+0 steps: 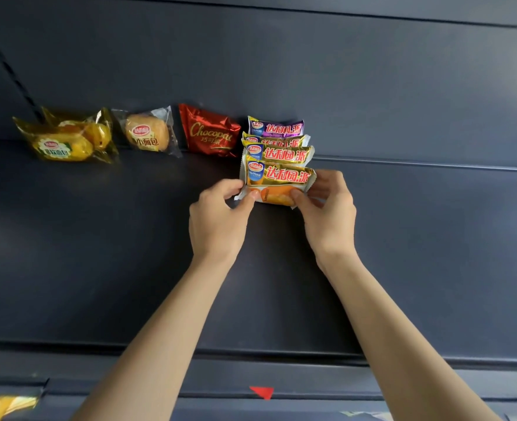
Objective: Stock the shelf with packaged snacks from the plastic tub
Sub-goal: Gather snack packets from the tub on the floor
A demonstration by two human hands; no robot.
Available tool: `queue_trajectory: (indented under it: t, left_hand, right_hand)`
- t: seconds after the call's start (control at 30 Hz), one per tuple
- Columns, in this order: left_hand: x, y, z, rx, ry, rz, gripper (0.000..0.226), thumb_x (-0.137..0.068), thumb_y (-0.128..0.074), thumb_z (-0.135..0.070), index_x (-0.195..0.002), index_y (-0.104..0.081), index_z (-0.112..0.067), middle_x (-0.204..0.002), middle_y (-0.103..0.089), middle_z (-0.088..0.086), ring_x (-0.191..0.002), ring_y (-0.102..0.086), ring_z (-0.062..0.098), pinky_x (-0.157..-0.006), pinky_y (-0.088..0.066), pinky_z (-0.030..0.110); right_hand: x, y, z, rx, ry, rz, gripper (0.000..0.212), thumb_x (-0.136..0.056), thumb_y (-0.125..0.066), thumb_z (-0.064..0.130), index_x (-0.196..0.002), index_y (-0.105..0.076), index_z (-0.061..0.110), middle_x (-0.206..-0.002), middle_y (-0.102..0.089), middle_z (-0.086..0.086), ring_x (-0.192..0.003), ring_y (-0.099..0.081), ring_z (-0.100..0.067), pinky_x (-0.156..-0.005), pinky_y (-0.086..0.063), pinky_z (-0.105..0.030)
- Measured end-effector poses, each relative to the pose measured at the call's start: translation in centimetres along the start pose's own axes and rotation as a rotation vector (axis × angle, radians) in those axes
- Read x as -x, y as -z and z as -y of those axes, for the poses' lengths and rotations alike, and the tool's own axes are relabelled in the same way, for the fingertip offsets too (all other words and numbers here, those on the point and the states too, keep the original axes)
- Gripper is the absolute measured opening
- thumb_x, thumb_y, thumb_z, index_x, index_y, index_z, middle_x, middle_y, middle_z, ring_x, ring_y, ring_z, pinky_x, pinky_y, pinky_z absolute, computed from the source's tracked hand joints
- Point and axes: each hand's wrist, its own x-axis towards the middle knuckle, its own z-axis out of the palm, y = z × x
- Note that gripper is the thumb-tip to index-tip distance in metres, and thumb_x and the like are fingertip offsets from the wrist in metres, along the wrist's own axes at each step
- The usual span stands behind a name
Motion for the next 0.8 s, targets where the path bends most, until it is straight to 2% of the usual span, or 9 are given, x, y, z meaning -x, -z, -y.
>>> queue_trajectory:
  t: [0.13, 0.27, 0.4, 0.53, 0.63, 0.73, 0.8]
  left_hand:
    - [0.0, 0.1, -0.1, -0.008, 0.005, -0.005, 0.03, -0.088, -0.068, -0.029, -0.116, -0.067, -0.019, -0.109, -0.068, -0.009, -0.092, -0.056, 0.001, -0.068, -0.038, 0.008]
    - [0.1, 0.2, -0.4, -0.011, 0.033, 0.011, 0.035, -0.088, -0.068, -0.03, -0.12, -0.064, -0.018, -0.116, -0.067, -0.005, -0.094, -0.054, 0.001, -0.068, -0.037, 0.009]
    - [0.7, 1.3, -0.9, -0.039, 0.066, 0.045, 0.05, -0.087, -0.067, -0.037, -0.132, -0.055, -0.018, -0.132, -0.058, -0.002, -0.121, -0.052, 0.011, -0.087, -0.038, 0.02]
    - [3.1, 4.1, -1.3, -0.082, 0.038, 0.061, 0.049, -0.089, -0.063, -0.04, -0.132, -0.055, -0.016, -0.133, -0.058, 0.0, -0.125, -0.051, 0.014, -0.095, -0.038, 0.025]
    - [6.4, 6.6, -1.8, -0.16, -0.02, 0.135, 0.049, -0.091, -0.058, -0.041, -0.133, -0.054, -0.017, -0.135, -0.057, -0.001, -0.126, -0.05, 0.016, -0.101, -0.038, 0.03]
    - [10.8, 9.8, -2.5, -0.317, -0.159, 0.206, 0.051, -0.093, -0.054, -0.043, -0.137, -0.051, -0.017, -0.139, -0.054, 0.001, -0.128, -0.049, 0.019, -0.101, -0.038, 0.03]
    - [14.2, 12.3, -2.7, -0.416, -0.253, 0.244, 0.051, -0.094, -0.052, -0.043, -0.138, -0.05, -0.015, -0.141, -0.052, 0.002, -0.129, -0.048, 0.021, -0.103, -0.037, 0.03]
  right_hand:
    - [0.0, 0.1, 0.0, 0.029, -0.026, -0.007, 0.036, -0.084, -0.071, 0.013, -0.115, -0.054, 0.014, -0.104, -0.061, 0.006, -0.092, -0.057, -0.007, -0.067, -0.042, 0.0]
    - [0.1, 0.3, 0.3, 0.047, -0.055, 0.002, 0.043, -0.083, -0.073, 0.016, -0.12, -0.052, 0.014, -0.111, -0.061, 0.003, -0.098, -0.056, -0.008, -0.07, -0.041, -0.002]
    - [0.6, 0.7, 0.9, 0.044, -0.136, 0.001, 0.054, -0.082, -0.073, 0.017, -0.13, -0.048, 0.014, -0.124, -0.057, -0.001, -0.112, -0.054, -0.013, -0.086, -0.043, -0.018]
    - [3.0, 2.2, 2.1, 0.091, -0.188, 0.087, 0.062, -0.087, -0.069, 0.02, -0.141, -0.039, 0.018, -0.139, -0.046, -0.001, -0.124, -0.047, -0.014, -0.095, -0.039, -0.022]
    - [7.7, 4.1, 3.4, 0.249, -0.093, 0.211, 0.062, -0.089, -0.065, 0.026, -0.144, -0.037, 0.018, -0.142, -0.042, 0.001, -0.131, -0.041, -0.016, -0.105, -0.037, -0.027]
    - [13.7, 6.1, 5.1, 0.535, 0.12, 0.377, 0.065, -0.092, -0.059, 0.034, -0.148, -0.03, 0.018, -0.149, -0.034, 0.003, -0.137, -0.03, -0.016, -0.111, -0.026, -0.028]
    - [17.5, 7.5, 6.2, 0.71, 0.268, 0.441, 0.066, -0.093, -0.053, 0.041, -0.149, -0.029, 0.016, -0.152, -0.033, 0.0, -0.137, -0.03, -0.018, -0.111, -0.024, -0.029]
